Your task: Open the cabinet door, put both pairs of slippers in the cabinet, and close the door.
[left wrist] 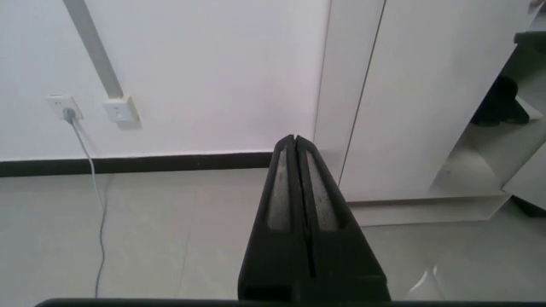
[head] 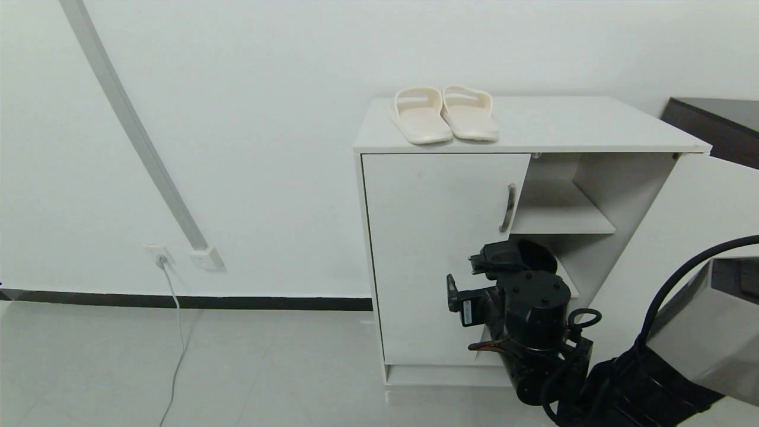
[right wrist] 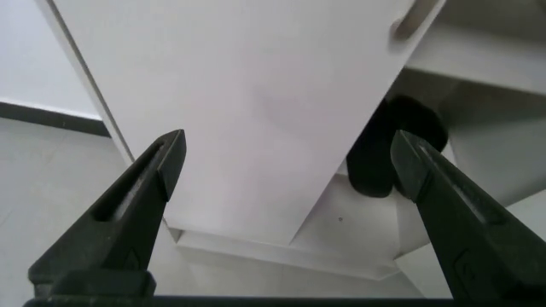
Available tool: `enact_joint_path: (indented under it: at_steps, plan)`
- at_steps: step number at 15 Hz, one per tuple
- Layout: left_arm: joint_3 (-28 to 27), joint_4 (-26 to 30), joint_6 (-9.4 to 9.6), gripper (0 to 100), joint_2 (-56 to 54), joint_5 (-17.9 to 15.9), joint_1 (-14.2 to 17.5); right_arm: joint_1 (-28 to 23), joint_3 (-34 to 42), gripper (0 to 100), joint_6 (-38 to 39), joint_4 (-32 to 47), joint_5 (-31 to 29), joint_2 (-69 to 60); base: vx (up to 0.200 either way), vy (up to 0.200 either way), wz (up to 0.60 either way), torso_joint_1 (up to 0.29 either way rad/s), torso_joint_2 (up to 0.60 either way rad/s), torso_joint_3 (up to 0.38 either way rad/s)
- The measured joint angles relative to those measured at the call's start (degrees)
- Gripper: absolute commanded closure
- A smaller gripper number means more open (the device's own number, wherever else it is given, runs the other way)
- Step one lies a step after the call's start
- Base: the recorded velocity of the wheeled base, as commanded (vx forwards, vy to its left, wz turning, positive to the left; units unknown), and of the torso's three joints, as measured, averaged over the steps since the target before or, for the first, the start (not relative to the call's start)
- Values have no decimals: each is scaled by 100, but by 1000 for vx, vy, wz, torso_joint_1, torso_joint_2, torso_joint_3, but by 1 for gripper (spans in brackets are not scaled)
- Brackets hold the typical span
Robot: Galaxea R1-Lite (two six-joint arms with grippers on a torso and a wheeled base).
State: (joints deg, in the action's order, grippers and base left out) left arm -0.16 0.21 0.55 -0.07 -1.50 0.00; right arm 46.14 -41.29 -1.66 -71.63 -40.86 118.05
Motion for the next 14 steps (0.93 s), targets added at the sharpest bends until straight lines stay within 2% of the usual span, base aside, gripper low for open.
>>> enact_joint_path:
  at_steps: [7,14]
  plan:
    - [-2,4,-4,100,0,2,0,11,20,0,-4,-2,0,9,0,0,0,183,-499,-315]
    - [-2,4,2,100,0,0,0,18,26,0,-9,-18,0,9,0,0,0,230,-545,-318]
